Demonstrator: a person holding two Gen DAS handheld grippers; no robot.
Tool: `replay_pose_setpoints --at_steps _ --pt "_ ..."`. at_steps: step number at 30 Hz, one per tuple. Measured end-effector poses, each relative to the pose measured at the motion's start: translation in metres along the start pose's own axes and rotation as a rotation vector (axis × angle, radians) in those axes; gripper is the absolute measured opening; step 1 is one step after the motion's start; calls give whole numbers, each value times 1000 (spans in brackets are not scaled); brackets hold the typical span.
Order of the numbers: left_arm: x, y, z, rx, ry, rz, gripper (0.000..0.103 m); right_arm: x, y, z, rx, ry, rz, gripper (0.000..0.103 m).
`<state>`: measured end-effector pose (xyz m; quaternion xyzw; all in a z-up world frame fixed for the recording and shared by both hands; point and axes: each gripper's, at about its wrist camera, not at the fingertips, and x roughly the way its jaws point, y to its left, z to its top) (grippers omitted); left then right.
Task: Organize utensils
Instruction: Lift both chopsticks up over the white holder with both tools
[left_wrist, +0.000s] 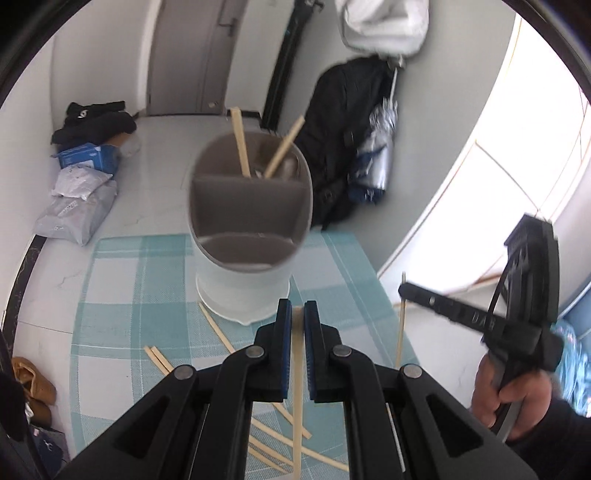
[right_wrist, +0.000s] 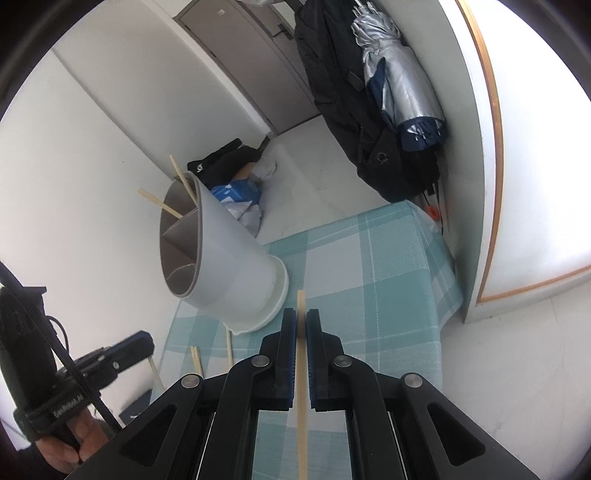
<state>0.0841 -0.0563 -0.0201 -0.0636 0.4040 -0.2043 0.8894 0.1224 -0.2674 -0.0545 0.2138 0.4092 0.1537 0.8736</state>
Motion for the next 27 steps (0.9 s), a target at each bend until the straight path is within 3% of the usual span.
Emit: replay_pose_setpoints --at_steps 10,13,27 --pt "-32 5 9 -73 -127 -12 3 -18 34 -11 -127 -79 -33 4" --pt "-39 14 10 -121 -129 -74 3 -23 42 -15 -116 -95 -24 4" --pt "-68 31 18 -176 -229 -54 3 -48 74 -21 -143 -163 -39 4"
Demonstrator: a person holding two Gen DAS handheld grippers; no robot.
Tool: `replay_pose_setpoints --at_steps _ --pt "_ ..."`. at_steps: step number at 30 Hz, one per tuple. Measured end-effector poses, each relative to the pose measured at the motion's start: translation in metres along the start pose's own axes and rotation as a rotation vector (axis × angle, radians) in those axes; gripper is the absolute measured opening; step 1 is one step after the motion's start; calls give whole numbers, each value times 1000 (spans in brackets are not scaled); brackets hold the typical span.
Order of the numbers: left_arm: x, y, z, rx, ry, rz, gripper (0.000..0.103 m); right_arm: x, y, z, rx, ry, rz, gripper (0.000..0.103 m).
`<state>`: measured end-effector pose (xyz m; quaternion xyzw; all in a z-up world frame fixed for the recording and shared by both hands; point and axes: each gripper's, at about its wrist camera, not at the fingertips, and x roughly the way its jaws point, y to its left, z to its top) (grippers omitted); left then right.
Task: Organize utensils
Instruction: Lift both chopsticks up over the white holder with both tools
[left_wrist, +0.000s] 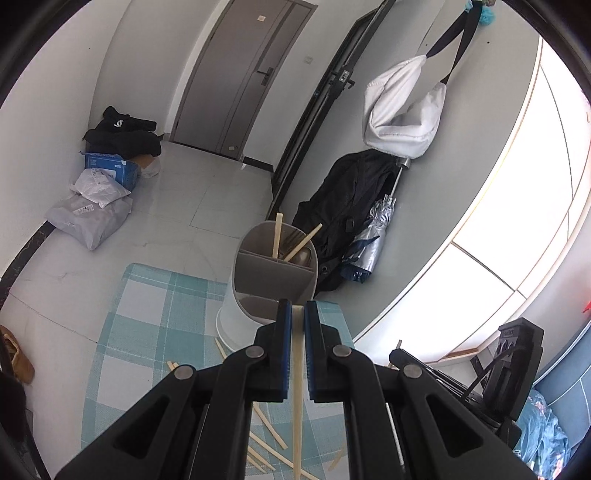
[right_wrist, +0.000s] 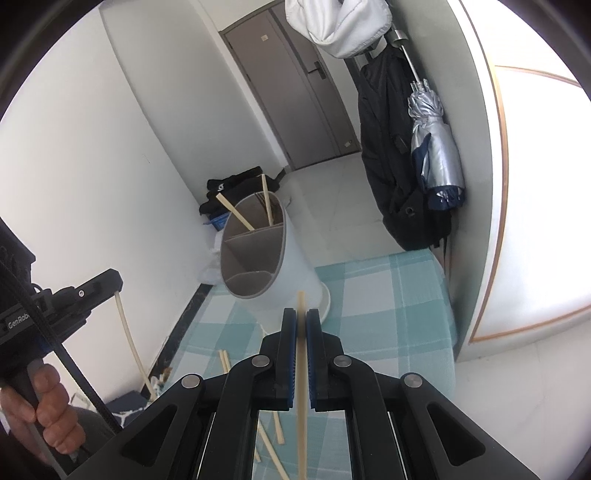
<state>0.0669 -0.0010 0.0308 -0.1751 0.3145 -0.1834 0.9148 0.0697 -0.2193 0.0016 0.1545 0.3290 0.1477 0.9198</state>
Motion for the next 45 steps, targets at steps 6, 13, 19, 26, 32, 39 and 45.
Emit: replay_pose_setpoints --at_steps 6,13,19,26,32,39,45 --pt "-11 10 17 -64 -91 8 3 -7 14 11 -16 -32 30 4" --pt "-10 21 42 -119 -171 17 3 -10 30 33 -47 -74 63 4" --pt "-4 32 65 -168 -231 32 3 -9 45 70 -66 -114 85 4" --pt "13 49 94 -220 -288 48 3 7 57 126 -73 -152 105 4" --pt "27 64 110 -252 -358 70 3 28 70 172 -94 -193 105 4" --pt "53 77 127 -253 -384 92 3 59 78 208 -147 -260 80 5" --pt "69 84 127 -226 -386 90 3 81 76 219 -161 -296 70 5"
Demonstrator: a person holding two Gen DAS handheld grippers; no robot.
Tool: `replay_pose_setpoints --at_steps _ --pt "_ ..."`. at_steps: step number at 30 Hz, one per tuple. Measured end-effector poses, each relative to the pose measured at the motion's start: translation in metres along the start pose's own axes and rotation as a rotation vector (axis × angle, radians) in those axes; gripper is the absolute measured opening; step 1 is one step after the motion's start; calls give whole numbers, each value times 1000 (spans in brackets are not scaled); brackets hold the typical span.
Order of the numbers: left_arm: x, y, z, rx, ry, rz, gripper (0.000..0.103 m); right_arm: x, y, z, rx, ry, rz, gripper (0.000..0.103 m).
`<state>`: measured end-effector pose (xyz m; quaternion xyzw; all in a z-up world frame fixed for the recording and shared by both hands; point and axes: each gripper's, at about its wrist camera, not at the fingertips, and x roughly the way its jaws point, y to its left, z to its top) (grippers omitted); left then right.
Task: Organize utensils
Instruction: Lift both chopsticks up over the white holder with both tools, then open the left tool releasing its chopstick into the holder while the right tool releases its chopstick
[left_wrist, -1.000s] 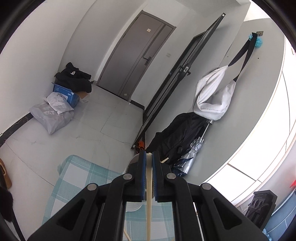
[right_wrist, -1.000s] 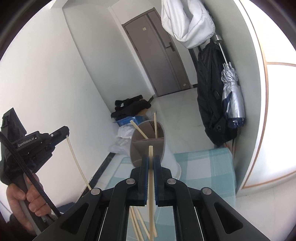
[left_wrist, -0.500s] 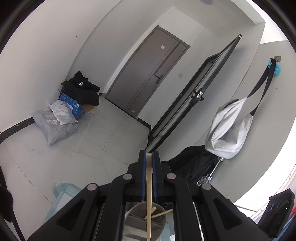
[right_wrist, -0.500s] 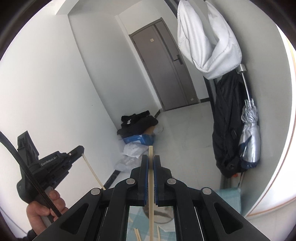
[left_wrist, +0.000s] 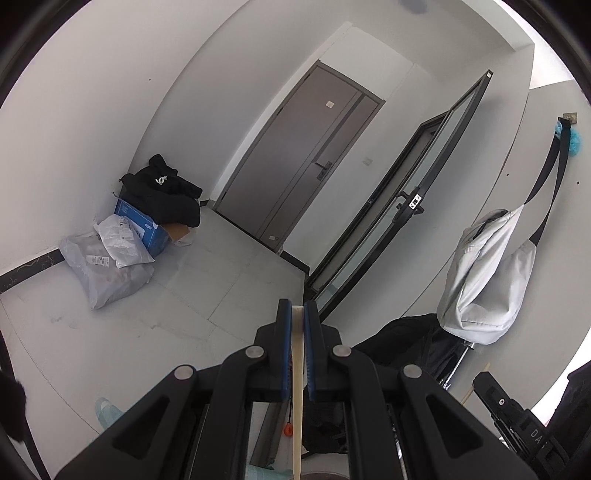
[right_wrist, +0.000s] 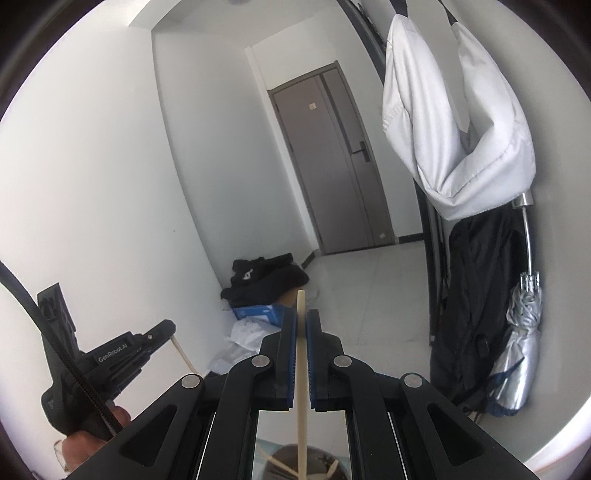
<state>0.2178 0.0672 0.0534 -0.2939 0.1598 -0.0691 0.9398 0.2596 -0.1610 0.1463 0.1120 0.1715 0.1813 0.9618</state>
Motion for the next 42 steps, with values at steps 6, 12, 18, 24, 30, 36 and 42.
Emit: replay_pose_setpoints --at_steps 6,12,18,24,30,36,42 --pt "4 -10 -13 57 -2 -42 3 14 3 -11 -51 -45 -2 5" --pt "4 -18 -28 144 12 -39 3 17 15 -33 -107 -56 6 5" --pt "5 -27 -33 235 31 -51 3 15 11 -42 -92 -51 22 5" --pt "1 -27 -42 283 76 -77 3 13 9 -50 -70 -44 36 5" --pt "0 -25 -55 291 145 -78 3 8 10 -75 -94 25 33 5" --pt "1 -29 -59 329 258 -119 4 5 12 -90 -133 98 53 5" --pt "2 -26 -50 293 381 -61 15 -10 -1 -90 -56 151 51 12"
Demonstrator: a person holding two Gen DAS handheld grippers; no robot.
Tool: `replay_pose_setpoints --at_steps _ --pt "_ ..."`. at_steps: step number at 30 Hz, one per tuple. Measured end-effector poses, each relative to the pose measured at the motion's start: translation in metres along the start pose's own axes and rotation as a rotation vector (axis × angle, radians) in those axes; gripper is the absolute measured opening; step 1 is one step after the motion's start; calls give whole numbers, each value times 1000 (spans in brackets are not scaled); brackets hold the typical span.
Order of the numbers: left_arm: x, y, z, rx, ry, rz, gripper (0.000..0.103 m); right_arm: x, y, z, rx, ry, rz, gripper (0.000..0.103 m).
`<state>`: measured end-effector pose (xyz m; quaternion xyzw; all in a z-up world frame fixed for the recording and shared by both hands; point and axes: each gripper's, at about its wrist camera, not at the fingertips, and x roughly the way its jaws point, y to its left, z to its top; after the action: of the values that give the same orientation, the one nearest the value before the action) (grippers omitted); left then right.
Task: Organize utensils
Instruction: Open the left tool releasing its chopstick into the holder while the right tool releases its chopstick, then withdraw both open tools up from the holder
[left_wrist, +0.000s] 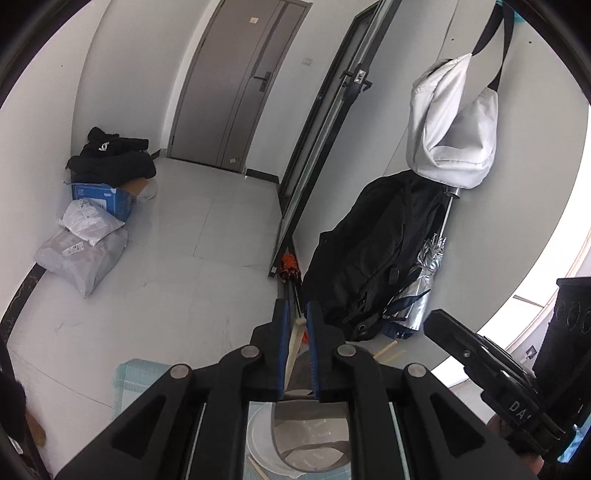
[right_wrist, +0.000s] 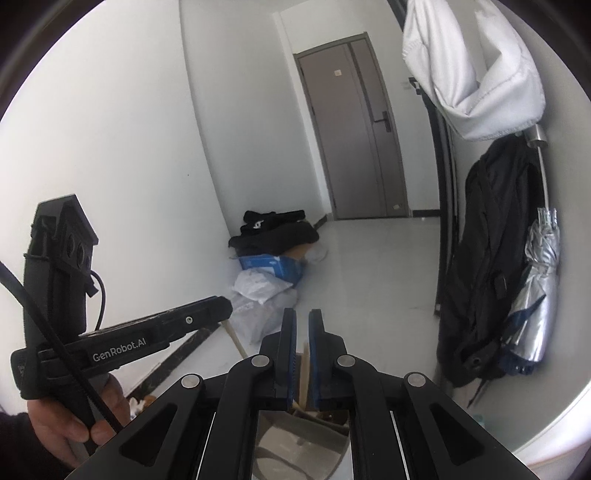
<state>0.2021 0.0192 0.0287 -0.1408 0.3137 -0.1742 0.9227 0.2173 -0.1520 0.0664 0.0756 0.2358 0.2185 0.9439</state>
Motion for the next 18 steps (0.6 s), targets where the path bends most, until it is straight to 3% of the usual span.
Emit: replay_pose_setpoints --at_steps 1,3,5,11,15,18 --pt "-4 -2 1 4 -1 16 22 -5 -2 1 11 0 -3 19" --pt "-17 -5 1 2 -24 42 55 -19 -3 2 23 -10 -8 25" --pt "-33 -10 0 -6 -57 58 66 -32 -4 4 34 -21 -22 26" --pt "-64 -24 -7 -11 -73 154 76 -74 3 6 60 -48 -33 45" --pt "-89 -31 -16 -20 -120 157 82 -98 16 1 43 -59 -34 50" --pt "-103 -35 -24 -20 -133 165 89 -115 27 -6 32 -79 -33 63"
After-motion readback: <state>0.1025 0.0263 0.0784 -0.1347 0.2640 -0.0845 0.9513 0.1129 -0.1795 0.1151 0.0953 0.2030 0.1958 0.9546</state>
